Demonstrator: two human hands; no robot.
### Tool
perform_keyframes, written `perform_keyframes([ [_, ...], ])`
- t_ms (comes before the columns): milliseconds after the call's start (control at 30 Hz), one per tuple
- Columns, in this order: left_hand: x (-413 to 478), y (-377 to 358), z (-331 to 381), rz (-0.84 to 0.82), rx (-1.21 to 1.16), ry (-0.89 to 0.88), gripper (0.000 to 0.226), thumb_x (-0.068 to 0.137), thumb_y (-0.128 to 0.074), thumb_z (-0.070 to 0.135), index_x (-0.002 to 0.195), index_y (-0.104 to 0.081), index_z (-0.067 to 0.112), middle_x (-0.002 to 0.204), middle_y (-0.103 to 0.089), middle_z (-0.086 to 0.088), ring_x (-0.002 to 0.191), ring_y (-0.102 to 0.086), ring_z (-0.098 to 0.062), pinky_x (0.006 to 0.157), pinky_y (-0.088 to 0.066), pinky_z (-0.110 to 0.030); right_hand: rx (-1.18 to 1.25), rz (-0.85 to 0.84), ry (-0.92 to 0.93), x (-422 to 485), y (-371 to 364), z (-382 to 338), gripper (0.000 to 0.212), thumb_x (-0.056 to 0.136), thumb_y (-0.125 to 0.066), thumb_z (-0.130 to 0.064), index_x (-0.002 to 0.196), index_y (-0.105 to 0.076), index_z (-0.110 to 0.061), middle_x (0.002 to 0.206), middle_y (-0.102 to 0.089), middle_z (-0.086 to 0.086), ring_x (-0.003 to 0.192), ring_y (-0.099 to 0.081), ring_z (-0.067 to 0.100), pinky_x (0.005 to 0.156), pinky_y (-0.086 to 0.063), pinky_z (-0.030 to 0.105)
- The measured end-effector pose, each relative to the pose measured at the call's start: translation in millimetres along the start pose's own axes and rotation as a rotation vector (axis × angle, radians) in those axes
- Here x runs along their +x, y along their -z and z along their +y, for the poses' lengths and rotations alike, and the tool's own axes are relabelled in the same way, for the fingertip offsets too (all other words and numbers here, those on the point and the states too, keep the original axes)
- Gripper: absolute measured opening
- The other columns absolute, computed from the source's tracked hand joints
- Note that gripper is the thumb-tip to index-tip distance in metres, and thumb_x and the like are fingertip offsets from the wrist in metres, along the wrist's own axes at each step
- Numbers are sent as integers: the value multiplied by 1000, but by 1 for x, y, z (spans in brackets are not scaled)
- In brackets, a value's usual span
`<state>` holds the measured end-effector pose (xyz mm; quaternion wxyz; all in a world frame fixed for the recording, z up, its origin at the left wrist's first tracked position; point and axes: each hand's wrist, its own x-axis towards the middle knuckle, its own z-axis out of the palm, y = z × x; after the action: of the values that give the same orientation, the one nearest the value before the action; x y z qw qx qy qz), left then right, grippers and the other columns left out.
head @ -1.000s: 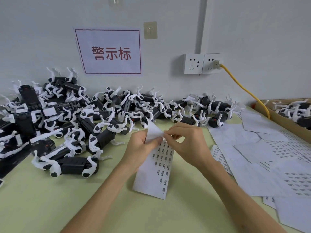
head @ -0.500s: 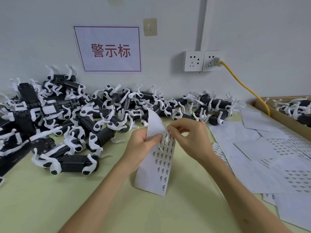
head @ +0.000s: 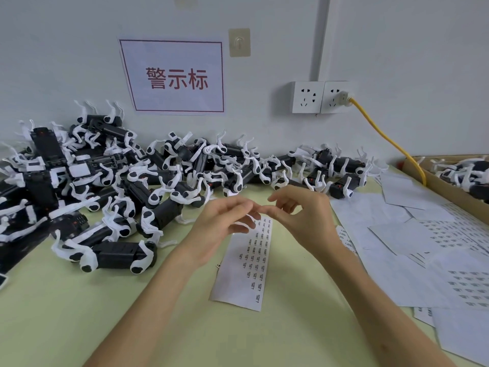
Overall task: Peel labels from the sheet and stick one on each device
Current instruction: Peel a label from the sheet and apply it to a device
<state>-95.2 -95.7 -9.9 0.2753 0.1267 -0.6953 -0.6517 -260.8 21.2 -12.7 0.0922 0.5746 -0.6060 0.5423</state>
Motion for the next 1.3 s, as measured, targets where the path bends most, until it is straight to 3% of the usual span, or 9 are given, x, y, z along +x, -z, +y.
perform_keyframes([
  [100, 0, -1, -1, 18, -30, 21, 8, 83, -72, 24, 83, -80, 23, 83, -73, -3, 77, -67, -14, 74, -55, -25, -34, -16, -3, 0, 1, 2, 24, 76, -84, -42, 82, -72, -21, 68, -64, -10, 67, -58, 11, 62, -43, 11],
  [200, 0, -3, 0, 22, -74, 36, 8, 79, -74, 24, 81, -81, 26, 82, -73, -3, 75, -67, -13, 72, -55, -23, -45, -36, -29, 1, 0, 2, 16, 81, -86, -26, 80, -74, -16, 68, -65, -8, 65, -58, 13, 60, -46, 17],
  [300, 0, -7, -3, 76, -90, 21, 11, 79, -74, 26, 86, -82, 28, 85, -75, -1, 77, -67, -12, 71, -55, -22, 136, -45, -160, 3, -3, 0, 7, 88, -78, -12, 84, -76, -17, 73, -70, -10, 61, -62, 9, 62, -50, 20],
  [500, -2, -12, -6, 118, -59, -5, 22, 97, -66, 12, 106, -81, 25, 97, -75, -1, 83, -67, -14, 75, -54, -24, 367, -78, -286, 2, -9, -6, 6, 92, -74, -17, 89, -77, -21, 84, -76, -3, 67, -72, 16, 65, -57, 25],
  [1000, 0, -11, -7, 123, 21, -20, 29, 99, -63, 9, 104, -81, 31, 95, -76, 1, 83, -68, -12, 77, -55, -24, 362, -72, -341, 1, -9, -7, 8, 91, -74, -15, 84, -75, -20, 79, -74, -1, 66, -69, 15, 65, -56, 27],
  [1067, 0, -9, -6, 186, 224, -90, 30, 98, -65, 9, 104, -80, 35, 96, -77, 8, 85, -69, -8, 79, -53, -20, 299, -41, -351, 1, -11, -6, 13, 91, -73, -12, 80, -72, -20, 73, -72, -5, 63, -68, 13, 59, -51, 21],
  [1167, 0, 8, -2, 506, 972, -179, 27, 93, -71, 18, 116, -75, 32, 110, -72, 12, 98, -64, -11, 87, -51, -28, 273, 31, -386, 1, -12, -4, 17, 91, -71, -12, 78, -70, -22, 70, -70, -6, 60, -68, 11, 58, -47, 16],
  [1233, 1, 30, 7, 635, 1349, 15, 41, 90, -73, 27, 130, -65, 27, 125, -65, 1, 117, -56, -25, 95, -44, -44, 306, 65, -391, 2, -9, -4, 15, 91, -71, -15, 79, -71, -24, 73, -71, -4, 61, -67, 12, 61, -51, 20],
  [1300, 3, 54, 15, 571, 1454, 308, 54, 88, -75, 30, 137, -54, 20, 135, -57, -7, 128, -48, -33, 98, -40, -47, 351, 74, -395, 4, -7, -4, 13, 91, -71, -17, 81, -72, -23, 75, -72, -1, 61, -66, 13, 65, -55, 28],
])
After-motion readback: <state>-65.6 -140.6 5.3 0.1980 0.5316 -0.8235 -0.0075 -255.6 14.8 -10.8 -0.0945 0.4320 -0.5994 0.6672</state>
